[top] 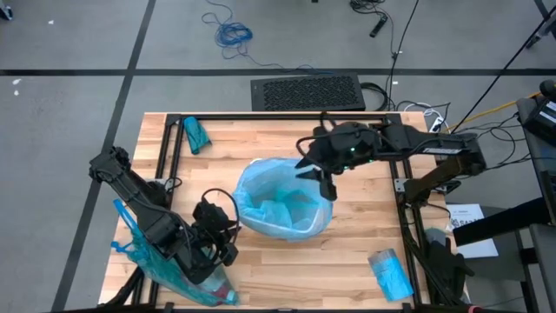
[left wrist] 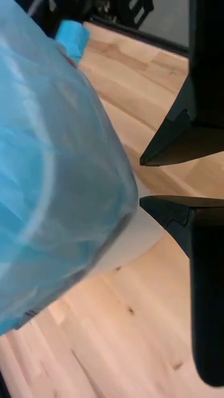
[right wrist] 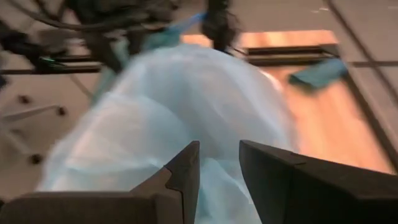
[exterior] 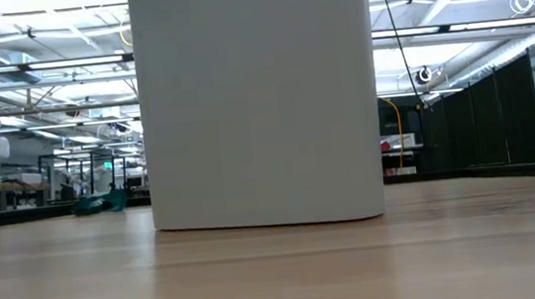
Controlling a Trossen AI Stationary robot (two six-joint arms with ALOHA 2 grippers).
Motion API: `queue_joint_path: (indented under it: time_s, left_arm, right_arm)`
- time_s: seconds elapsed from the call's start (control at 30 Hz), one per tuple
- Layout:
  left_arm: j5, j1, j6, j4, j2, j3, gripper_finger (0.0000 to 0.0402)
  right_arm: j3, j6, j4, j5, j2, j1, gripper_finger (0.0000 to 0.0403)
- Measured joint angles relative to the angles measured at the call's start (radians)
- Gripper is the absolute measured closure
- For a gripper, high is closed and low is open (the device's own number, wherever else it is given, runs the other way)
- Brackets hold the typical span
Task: Place trash/remove bag and relplace
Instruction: Insert the new blue trash bag into the white trash bin
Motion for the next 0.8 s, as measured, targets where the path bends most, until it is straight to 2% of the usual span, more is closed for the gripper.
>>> queue_joint_path:
  time_s: [0.2, 0.33, 0.47, 0.63, 0.8]
  left_arm:
    - [-0.092, -0.032, 0.001, 0.086, -0.003, 0.000, 0.0318]
    - [-0.096, -0.037, -0.014, 0.110, 0.026, 0.000, 0.0318]
    - [-0.086, -0.035, -0.072, 0.112, 0.082, -0.001, 0.0318]
    - [-0.105, -0.021, -0.102, 0.121, 0.115, -0.001, 0.0318]
    - [-0.126, 0.014, -0.051, 0.127, 0.117, -0.001, 0.0318]
  right_arm:
    - [0.001, 0.045, -0.185, 0.179, -0.030, -0.050, 0.0298]
    - [0.001, 0.059, -0.281, 0.181, -0.031, -0.132, 0.0298]
    - [0.001, 0.042, -0.281, 0.163, -0.031, -0.203, 0.0298]
    - [-0.014, 0.022, -0.270, -0.017, -0.007, -0.319, 0.0298]
    - [-0.161, 0.051, -0.182, -0.278, -0.004, -0.409, 0.0298]
